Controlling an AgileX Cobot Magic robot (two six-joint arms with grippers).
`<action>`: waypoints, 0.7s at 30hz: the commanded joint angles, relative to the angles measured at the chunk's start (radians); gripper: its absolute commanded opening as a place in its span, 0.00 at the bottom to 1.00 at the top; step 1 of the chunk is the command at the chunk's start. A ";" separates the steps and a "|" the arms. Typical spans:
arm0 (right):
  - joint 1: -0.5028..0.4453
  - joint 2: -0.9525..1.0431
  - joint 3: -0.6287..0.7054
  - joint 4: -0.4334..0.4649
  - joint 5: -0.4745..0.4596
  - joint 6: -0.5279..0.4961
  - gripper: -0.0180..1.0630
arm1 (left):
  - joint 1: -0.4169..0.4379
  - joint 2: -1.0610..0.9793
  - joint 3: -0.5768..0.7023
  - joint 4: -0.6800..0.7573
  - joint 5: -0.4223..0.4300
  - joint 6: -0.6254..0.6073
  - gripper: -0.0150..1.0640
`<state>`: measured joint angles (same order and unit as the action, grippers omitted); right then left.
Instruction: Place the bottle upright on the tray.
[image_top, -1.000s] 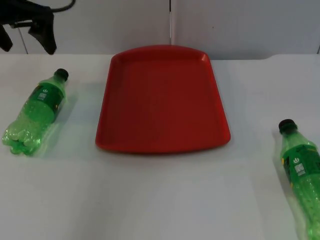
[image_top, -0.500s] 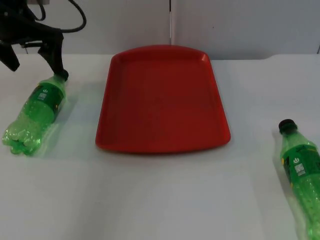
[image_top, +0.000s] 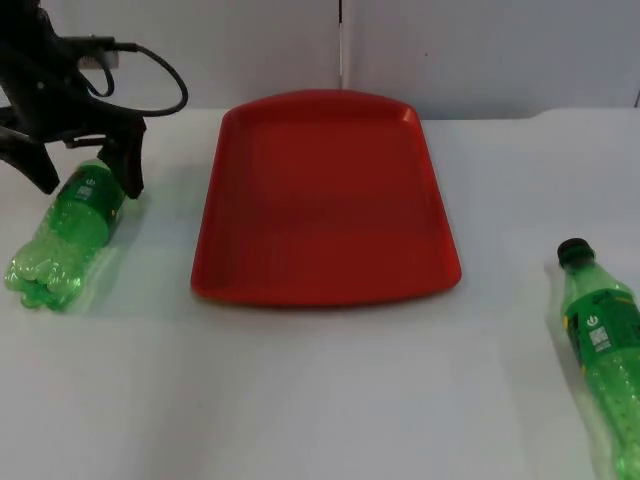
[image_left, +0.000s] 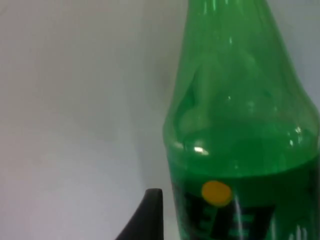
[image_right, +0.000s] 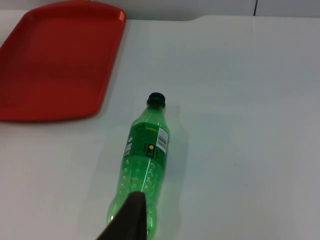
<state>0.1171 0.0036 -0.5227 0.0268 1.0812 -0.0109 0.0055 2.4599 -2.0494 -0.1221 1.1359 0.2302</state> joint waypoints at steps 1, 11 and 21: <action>-0.009 -0.004 0.008 0.002 -0.003 -0.008 0.98 | -0.005 0.013 0.000 0.011 -0.013 -0.013 0.86; -0.009 -0.004 0.008 0.000 -0.003 -0.008 0.98 | -0.005 0.061 0.000 0.009 -0.083 -0.018 0.86; -0.009 -0.004 0.008 0.000 -0.003 -0.008 0.98 | -0.005 0.089 0.000 0.006 -0.130 -0.022 0.86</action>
<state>0.1171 0.0036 -0.5220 0.0268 1.0812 -0.0109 0.0048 2.5394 -2.0494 -0.1133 1.0254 0.2163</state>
